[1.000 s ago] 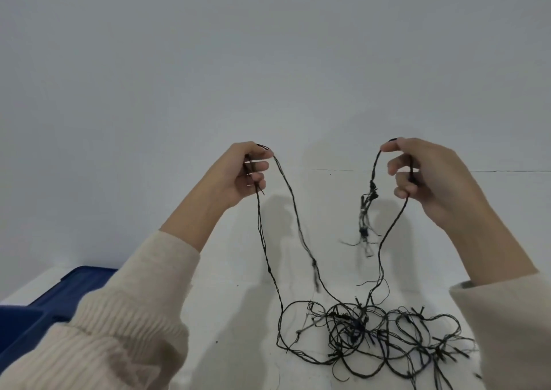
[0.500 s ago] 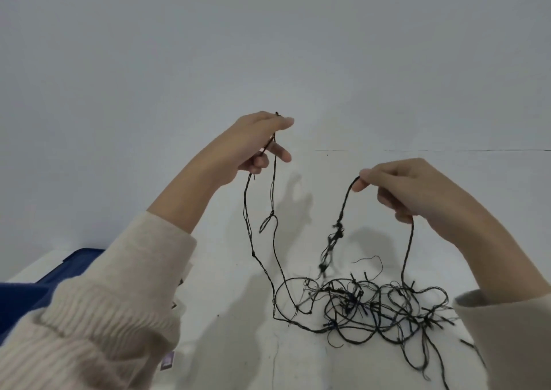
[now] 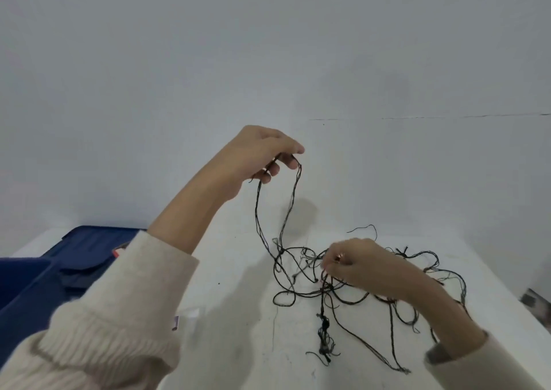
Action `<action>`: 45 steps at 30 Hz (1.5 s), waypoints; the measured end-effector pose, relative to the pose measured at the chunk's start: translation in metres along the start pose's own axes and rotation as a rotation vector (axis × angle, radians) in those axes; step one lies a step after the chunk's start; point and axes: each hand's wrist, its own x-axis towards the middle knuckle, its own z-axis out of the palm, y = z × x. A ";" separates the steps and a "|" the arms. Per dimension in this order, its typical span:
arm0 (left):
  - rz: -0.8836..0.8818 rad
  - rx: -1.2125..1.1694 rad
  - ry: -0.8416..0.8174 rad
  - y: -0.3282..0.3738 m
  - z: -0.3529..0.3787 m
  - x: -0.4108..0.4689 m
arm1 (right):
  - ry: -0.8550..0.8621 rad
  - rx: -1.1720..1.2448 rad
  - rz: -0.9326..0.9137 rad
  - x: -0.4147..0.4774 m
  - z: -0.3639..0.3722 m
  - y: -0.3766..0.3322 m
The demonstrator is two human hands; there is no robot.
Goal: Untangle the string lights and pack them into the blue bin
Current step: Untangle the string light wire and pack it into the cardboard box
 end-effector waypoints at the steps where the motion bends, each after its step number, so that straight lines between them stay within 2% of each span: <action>1: -0.005 0.053 -0.051 -0.002 0.003 -0.002 | 0.066 0.050 -0.004 0.002 -0.001 0.001; 4: 0.005 0.109 -0.297 -0.006 0.015 -0.010 | 0.226 0.279 -0.078 0.010 -0.007 -0.001; 7: 0.017 0.024 -0.547 -0.006 0.025 -0.020 | 0.299 0.391 -0.083 0.022 -0.012 -0.006; 8: -0.003 -0.024 -0.583 -0.007 0.028 -0.021 | 0.330 0.425 -0.097 0.025 -0.014 -0.009; 10: -0.048 -0.084 -0.498 -0.012 0.033 -0.021 | 0.380 0.514 -0.136 0.026 -0.018 -0.013; 12: 0.065 0.044 -0.265 -0.021 0.037 -0.016 | 0.377 0.645 -0.176 0.019 -0.027 -0.020; 13: 0.114 0.119 -0.213 -0.025 0.039 -0.014 | 0.341 0.712 -0.204 0.017 -0.032 -0.022; 17: 0.110 0.102 -0.405 -0.032 0.050 -0.016 | 0.245 0.807 -0.309 0.007 -0.055 -0.026; 21: 0.138 0.122 -0.312 -0.030 0.043 -0.010 | 0.243 0.813 -0.309 -0.007 -0.074 -0.020; 25: 0.152 0.216 -0.325 -0.029 0.030 -0.005 | 0.312 0.805 -0.268 -0.017 -0.078 -0.010; 28: 0.213 0.407 -0.233 -0.034 0.030 0.001 | 0.374 0.888 -0.271 -0.019 -0.079 -0.006; 31: 0.240 0.419 -0.180 -0.041 0.030 0.007 | 0.464 0.991 -0.270 -0.020 -0.084 -0.005; 35: 0.175 0.416 -0.212 -0.054 0.021 0.014 | 0.596 1.165 -0.269 -0.022 -0.098 0.002; 38: 0.118 0.356 -0.228 -0.066 0.006 0.018 | 0.689 1.198 -0.243 -0.025 -0.108 0.011; 42: 0.033 0.436 -0.190 -0.090 -0.014 0.023 | 0.768 1.324 -0.251 -0.030 -0.118 0.022; 44: -0.021 0.390 -0.173 -0.096 -0.022 0.023 | 0.755 1.211 -0.216 -0.030 -0.121 0.024; 45: -0.025 0.343 -0.160 -0.094 -0.024 0.023 | 0.696 1.032 -0.175 -0.030 -0.121 0.025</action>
